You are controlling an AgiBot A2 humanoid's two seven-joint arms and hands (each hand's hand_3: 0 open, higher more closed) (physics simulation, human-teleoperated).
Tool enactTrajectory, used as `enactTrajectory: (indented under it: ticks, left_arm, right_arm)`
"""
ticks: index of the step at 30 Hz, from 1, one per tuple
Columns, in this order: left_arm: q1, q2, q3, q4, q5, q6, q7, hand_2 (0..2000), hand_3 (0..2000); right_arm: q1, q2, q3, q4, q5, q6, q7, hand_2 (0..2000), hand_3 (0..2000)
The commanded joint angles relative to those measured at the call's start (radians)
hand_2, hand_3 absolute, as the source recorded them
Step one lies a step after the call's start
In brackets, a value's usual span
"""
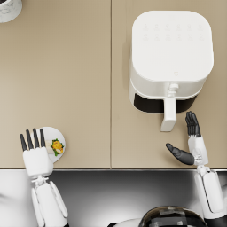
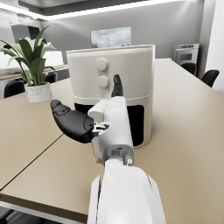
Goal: Pick up the chicken rolls and place it into the air fryer
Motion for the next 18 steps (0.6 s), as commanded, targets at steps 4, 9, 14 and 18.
enactTrajectory:
  ticks: [4,9,14,18]
  left_arm:
    - [0.061,-0.018,0.096,0.158,0.016,0.025,0.004,0,0]
    - [0.077,-0.022,0.115,0.217,0.021,0.094,0.006,0,0]
    - [0.095,-0.029,0.125,0.279,0.022,0.163,-0.007,2000,1307]
    - [0.129,-0.033,0.122,0.243,0.022,0.332,0.0,2000,2000]
  right_arm:
    - [0.012,-0.014,-0.009,-0.007,0.0,0.0,0.0,0,0]
    - [0.015,-0.025,-0.02,-0.018,0.0,0.0,0.0,0,0]
    - [0.021,-0.037,-0.01,-0.044,0.0,0.0,0.0,0,0]
    - [0.025,-0.046,0.035,-0.157,0.0,0.0,0.0,0,0]
